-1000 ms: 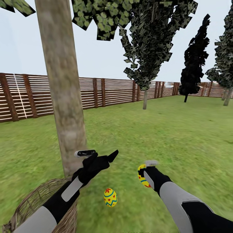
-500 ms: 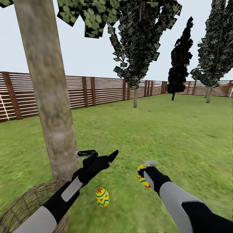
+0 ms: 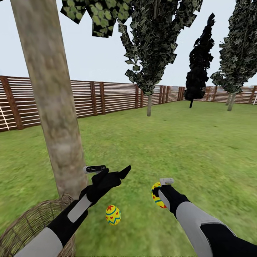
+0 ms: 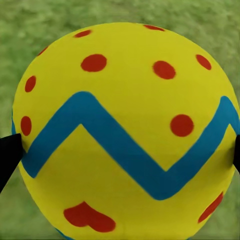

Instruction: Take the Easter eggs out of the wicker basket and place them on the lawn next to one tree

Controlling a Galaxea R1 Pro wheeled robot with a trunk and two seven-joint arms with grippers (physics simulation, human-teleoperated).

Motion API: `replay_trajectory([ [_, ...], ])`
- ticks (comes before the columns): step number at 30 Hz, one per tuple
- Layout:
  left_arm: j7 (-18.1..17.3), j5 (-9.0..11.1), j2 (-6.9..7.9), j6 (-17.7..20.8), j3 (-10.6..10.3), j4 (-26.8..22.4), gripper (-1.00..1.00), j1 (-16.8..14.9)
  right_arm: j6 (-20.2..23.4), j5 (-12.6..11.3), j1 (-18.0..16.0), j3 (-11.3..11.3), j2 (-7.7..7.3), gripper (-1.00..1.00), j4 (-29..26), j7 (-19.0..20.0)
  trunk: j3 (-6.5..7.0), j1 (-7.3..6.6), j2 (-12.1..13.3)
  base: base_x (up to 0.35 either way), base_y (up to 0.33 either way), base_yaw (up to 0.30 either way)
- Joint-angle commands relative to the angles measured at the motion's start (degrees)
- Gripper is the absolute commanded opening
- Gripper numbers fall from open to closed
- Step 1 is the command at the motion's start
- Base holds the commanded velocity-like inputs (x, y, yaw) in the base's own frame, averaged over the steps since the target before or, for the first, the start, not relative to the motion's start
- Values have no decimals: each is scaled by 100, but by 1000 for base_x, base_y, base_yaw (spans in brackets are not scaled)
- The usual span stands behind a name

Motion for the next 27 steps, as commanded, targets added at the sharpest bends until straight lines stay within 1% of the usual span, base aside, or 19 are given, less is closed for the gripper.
replay_trajectory([
  [1,-2,48,7,60,-25,-1,100,-7,41,13,-2,12,1,-100,-10,-14,-16,-1,-3,0,0,0],
  [10,16,48,1,59,-25,-1,100,-7,41,13,3,12,18,-100,-10,-14,-98,-1,-3,0,0,0],
  [13,16,48,-33,60,-25,0,100,-7,41,7,3,12,19,-100,-10,-15,-125,-1,-3,0,0,0],
  [18,16,48,-44,56,-25,0,100,-7,41,12,3,12,50,-100,182,-9,-170,-1,-3,0,0,0],
  [27,41,48,-45,56,-25,0,100,-7,41,13,3,12,53,-100,195,-12,-252,-1,-3,0,0,0],
])
